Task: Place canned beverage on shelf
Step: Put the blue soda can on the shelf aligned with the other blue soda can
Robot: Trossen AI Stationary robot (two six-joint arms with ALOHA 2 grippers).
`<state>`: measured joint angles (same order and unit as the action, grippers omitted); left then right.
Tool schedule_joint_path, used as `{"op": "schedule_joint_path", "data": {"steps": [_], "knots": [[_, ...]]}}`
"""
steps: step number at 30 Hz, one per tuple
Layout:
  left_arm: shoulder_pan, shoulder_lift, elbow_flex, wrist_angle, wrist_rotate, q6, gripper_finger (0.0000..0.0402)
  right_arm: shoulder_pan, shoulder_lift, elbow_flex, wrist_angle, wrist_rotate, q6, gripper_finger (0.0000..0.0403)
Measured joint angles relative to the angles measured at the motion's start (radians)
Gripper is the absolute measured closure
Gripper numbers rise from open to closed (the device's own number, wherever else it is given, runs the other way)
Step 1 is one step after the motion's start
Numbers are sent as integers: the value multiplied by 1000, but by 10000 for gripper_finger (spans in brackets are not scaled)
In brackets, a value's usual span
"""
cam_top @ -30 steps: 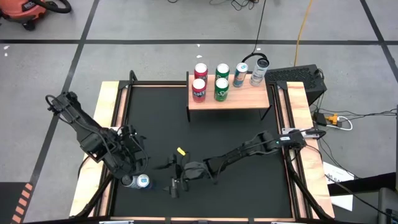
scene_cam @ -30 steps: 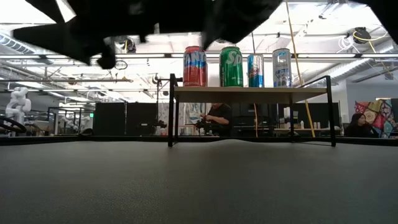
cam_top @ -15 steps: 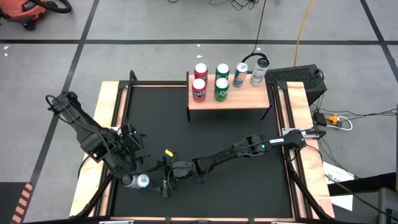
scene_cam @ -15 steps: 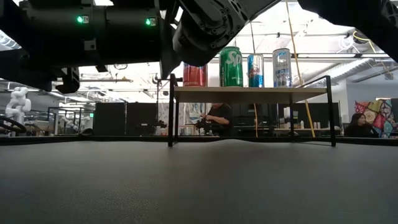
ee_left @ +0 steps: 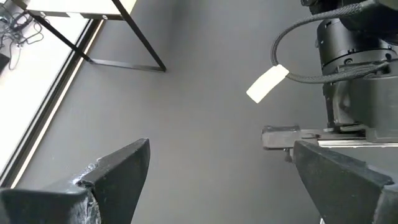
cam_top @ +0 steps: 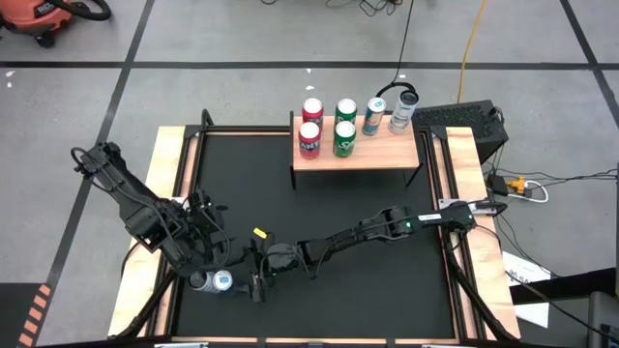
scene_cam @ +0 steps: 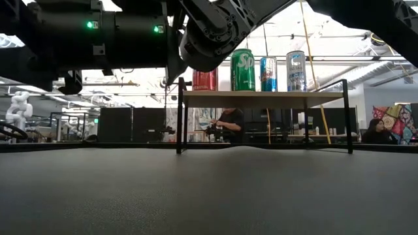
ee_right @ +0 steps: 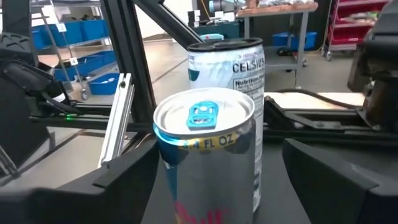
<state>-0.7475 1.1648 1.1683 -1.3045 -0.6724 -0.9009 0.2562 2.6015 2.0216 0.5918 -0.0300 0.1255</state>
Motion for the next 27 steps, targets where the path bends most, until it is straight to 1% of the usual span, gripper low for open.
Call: {"op": "schedule_joint_path", "data": {"steps": [4, 6, 8, 11, 17, 21, 25, 27], "knots": [[0, 0, 0, 0, 0, 0, 13, 0, 0, 0, 8, -1, -20, 83], [0, 0, 0, 0, 0, 0, 13, 0, 0, 0, 8, -1, -21, 95], [0, 0, 0, 0, -4, 0, 13, -1, 0, 0, 8, -10, -21, 117], [2, 0, 0, 0, -12, 0, 13, -7, 0, 0, 10, -54, -5, 155], [2, 0, 0, 0, -16, -1, 13, -6, 0, 0, 8, -53, -7, 208], [2, 0, 0, 0, -18, -8, 13, 0, -5, 0, 0, -54, -33, 223], [-15, -1, -10, 4, -76, -62, 13, 15, -5, -2, 15, -51, -31, 227], [-27, 0, -25, -2, -88, -64, 13, 20, -5, -3, 15, -52, -24, 228]]}}
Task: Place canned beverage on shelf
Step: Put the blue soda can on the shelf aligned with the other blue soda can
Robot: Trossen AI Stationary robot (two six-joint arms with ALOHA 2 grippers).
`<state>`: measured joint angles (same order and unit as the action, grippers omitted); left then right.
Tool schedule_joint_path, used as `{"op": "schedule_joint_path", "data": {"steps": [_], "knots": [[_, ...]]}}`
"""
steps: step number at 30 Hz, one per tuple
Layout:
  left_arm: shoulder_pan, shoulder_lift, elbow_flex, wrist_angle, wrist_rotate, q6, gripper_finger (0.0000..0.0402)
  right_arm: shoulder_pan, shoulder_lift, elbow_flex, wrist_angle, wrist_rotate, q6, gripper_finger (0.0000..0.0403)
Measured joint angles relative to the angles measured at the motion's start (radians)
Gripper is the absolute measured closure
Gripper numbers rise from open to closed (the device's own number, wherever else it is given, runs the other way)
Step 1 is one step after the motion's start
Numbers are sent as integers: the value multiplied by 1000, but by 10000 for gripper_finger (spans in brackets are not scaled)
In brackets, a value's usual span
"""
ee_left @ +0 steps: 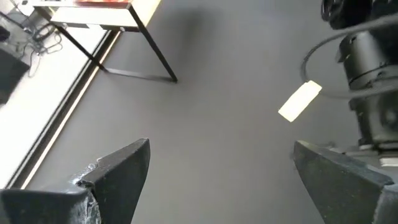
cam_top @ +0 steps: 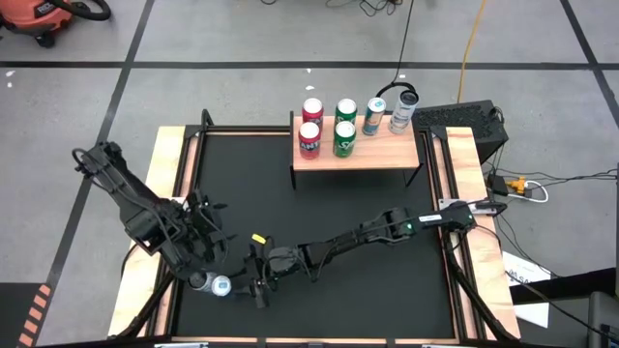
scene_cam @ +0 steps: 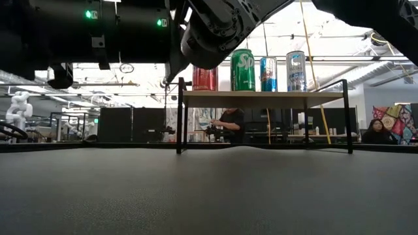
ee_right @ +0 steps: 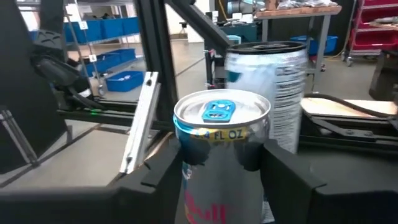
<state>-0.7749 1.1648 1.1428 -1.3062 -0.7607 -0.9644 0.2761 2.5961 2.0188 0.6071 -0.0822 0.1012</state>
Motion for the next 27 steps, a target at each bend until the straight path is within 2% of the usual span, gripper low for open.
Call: {"op": "schedule_joint_path", "data": {"steps": [6, 15, 20, 24, 27], "knots": [[-21, 0, -70, 4, 5, -74, 13, -14, -50, -30, -101, -1, 54, 217], [-35, 0, -97, -3, 171, -41, 13, -5, -54, -32, -255, -2, 86, 149], [-36, 4, -97, 21, 277, -31, 13, 0, -53, -32, -257, 4, 94, 111], [-45, 5, -96, 65, 308, -6, 13, 6, -52, -32, -216, 6, 90, 101], [-50, 5, -96, 112, 385, 41, 13, 8, -52, -32, -177, 10, 62, 97]]}}
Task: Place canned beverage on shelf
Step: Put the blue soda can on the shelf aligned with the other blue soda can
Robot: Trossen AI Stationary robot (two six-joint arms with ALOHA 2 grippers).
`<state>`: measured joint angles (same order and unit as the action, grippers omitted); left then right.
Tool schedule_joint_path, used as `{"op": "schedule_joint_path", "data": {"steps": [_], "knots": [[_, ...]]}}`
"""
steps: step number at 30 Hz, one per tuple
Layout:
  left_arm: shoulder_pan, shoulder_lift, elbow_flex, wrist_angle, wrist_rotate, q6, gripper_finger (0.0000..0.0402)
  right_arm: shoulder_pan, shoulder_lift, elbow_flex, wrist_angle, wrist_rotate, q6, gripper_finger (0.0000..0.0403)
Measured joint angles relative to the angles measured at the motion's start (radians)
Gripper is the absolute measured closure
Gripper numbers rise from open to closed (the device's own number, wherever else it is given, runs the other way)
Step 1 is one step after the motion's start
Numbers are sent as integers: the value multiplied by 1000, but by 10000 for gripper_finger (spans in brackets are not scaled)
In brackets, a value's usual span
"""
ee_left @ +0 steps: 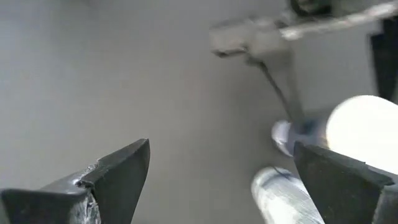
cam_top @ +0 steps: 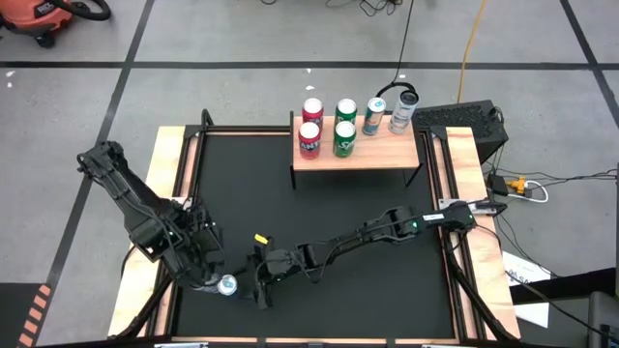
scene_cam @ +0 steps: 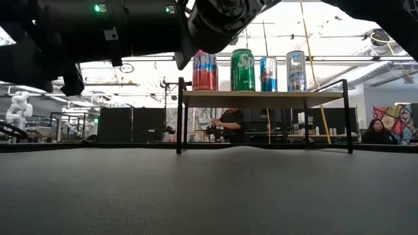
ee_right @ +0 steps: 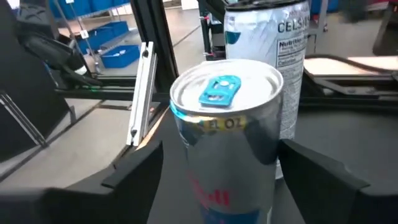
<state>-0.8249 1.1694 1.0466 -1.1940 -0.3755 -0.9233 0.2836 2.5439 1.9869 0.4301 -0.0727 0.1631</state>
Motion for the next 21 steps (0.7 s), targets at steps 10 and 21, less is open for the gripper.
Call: {"op": "schedule_joint_path", "data": {"steps": [10, 21], "knots": [[-21, 95, 0, 96, 52, 21, 13, -5, 0, 0, 56, 0, -94, 83], [-21, 177, 5, 153, -1, 37, 13, -9, 0, 0, 75, -8, -97, 85]]}}
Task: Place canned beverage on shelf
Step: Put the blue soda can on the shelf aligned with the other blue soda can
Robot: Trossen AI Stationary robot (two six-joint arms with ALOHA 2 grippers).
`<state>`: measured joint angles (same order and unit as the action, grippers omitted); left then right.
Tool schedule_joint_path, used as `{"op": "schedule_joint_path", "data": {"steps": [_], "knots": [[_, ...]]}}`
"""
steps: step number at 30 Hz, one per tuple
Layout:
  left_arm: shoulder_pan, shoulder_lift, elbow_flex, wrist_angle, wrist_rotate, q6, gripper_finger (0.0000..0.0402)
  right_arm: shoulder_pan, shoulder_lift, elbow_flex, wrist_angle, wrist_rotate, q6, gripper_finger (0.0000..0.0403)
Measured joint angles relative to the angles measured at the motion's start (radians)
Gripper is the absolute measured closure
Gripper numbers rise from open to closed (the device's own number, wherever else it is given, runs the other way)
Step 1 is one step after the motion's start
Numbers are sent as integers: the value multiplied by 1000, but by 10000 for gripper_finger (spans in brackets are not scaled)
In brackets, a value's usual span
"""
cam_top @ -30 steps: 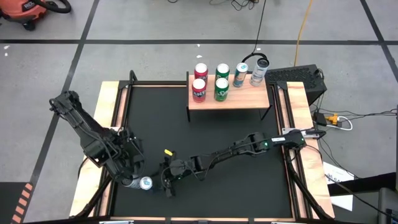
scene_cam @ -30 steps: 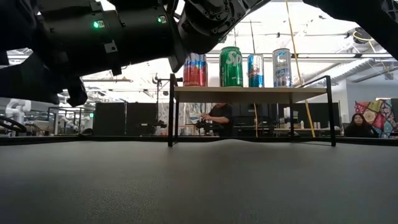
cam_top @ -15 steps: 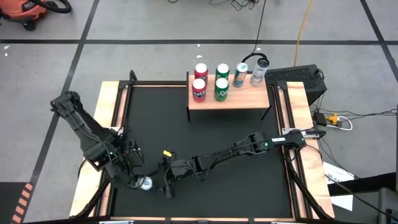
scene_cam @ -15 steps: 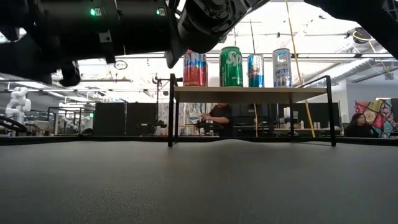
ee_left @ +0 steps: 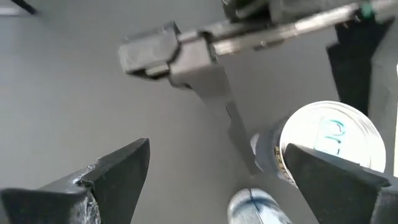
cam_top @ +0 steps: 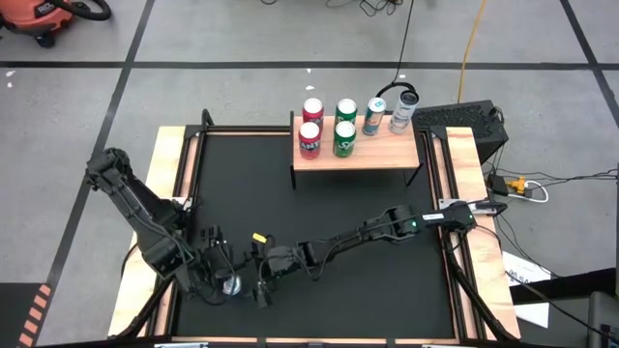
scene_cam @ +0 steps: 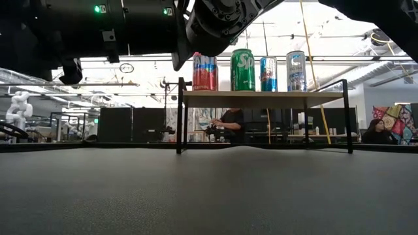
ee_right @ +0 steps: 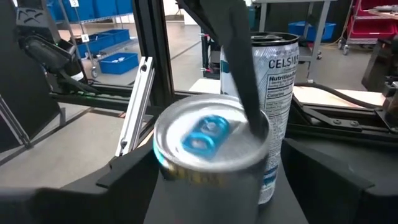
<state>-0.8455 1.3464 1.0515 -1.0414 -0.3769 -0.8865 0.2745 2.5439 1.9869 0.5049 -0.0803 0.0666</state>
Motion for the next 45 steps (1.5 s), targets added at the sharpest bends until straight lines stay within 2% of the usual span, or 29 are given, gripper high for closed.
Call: {"op": "schedule_joint_path", "data": {"steps": [6, 9, 14, 18, 21, 25, 28, 31, 35, 41, 45], "knots": [[3, 3, -3, 9, -69, -26, 13, 0, 0, 0, 0, 2, 1, 92], [2, 3, -3, 11, -69, -27, 13, -1, 0, 0, 0, 17, 28, 116], [3, 2, -2, -4, -68, -32, 13, 0, -1, 3, -34, 26, 69, 180], [1, -2, 29, -94, -88, -75, 13, -1, -16, 3, -95, 29, 74, 181], [-11, -26, 73, -175, -156, -95, 13, 0, -80, 2, -264, 30, 39, 181], [-37, -75, 85, -181, -257, -100, 13, 3, -189, -1, -553, 26, 3, 180], [-46, -99, 85, -181, -317, -103, 13, 9, -274, -2, -700, 43, -23, 174], [-50, -100, 85, -181, -354, -123, 13, 16, -359, -14, -787, 104, -43, 177], [-53, -102, 76, -172, -365, -129, 13, 15, -513, -181, -757, 148, -34, 179], [-54, -102, 41, -171, -367, -155, 13, 7, -845, -632, -554, 293, 33, 175], [-54, -102, 23, -169, -401, -172, 13, -13, -1077, -884, -501, 399, 70, 177]]}}
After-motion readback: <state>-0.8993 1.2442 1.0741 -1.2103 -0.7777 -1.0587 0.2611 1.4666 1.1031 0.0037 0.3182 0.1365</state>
